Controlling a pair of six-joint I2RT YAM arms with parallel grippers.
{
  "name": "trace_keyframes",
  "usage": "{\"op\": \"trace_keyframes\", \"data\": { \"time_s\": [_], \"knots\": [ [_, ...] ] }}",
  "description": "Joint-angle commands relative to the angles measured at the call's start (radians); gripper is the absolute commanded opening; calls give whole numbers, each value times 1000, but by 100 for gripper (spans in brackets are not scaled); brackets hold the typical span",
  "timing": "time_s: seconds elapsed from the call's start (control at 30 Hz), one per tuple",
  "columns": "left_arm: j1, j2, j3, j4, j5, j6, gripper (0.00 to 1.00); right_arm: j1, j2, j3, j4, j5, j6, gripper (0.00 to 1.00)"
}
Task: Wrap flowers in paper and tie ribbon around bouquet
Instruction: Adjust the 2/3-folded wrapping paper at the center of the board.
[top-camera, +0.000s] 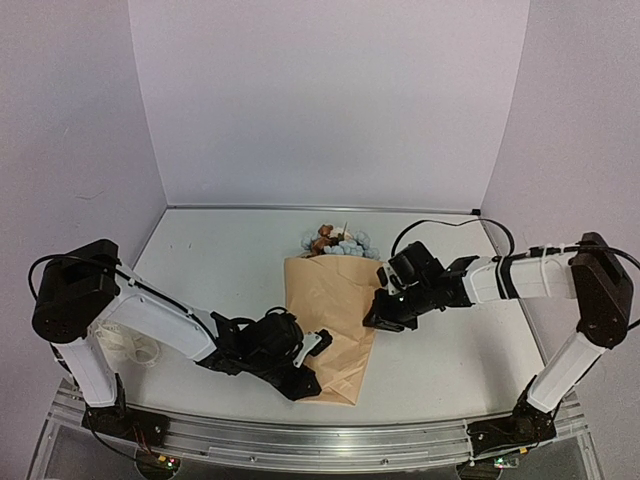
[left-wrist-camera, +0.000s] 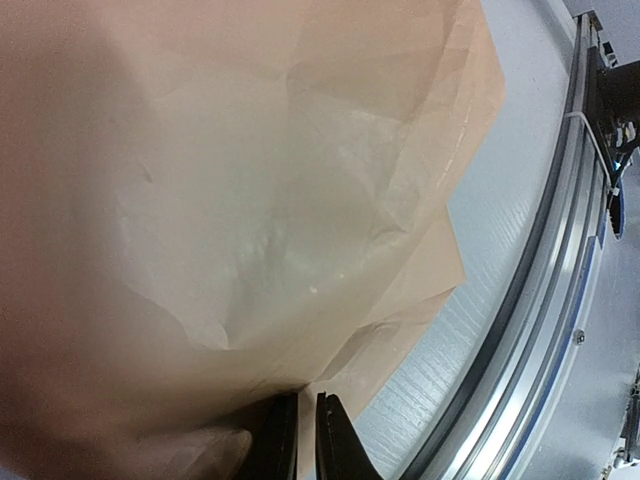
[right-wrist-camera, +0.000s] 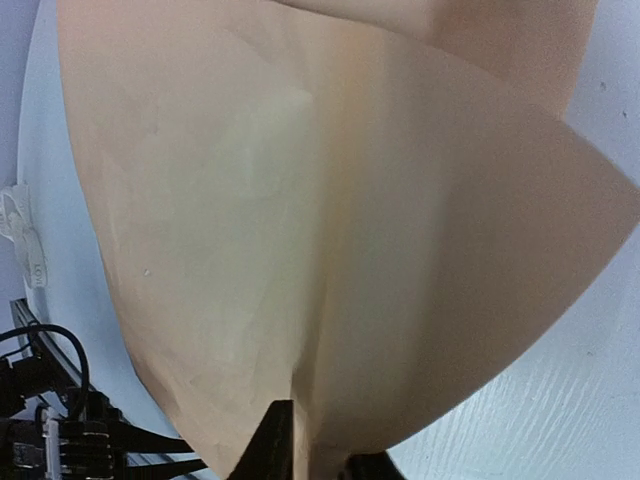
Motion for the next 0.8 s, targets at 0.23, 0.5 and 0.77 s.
{"op": "trace_keyframes", "data": {
  "time_s": [0.23, 0.5, 0.77],
  "knots": [
    [12, 14, -24, 102, 40, -7, 8, 116, -164, -33, -49, -59, 118, 23],
    [14, 1, -50, 131, 47, -8, 8, 211, -19, -11, 144, -76, 291, 3],
    [15, -51, -65, 128, 56, -11, 8, 211, -132, -181, 124, 95, 238, 0]
  ]
}}
